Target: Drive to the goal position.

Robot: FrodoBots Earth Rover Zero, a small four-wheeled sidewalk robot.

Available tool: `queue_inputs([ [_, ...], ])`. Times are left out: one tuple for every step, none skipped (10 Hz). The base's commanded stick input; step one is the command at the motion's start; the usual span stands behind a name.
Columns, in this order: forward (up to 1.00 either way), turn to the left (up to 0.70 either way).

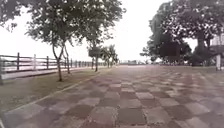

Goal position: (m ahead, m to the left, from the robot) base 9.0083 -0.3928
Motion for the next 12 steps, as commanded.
queue_inputs([
  [1.0,0.0],
  [1.0,0.0],
  [1.0,0.0],
  [1.0,0.0],
  [1.0,0.0],
  [1.0,0.0],
  [1.0,0.0],
  [1.0,0.0],
  [1.0,0.0],
  [1.0,-0.13],
  [1.0,-0.4],
  [1.0,-0.37],
])
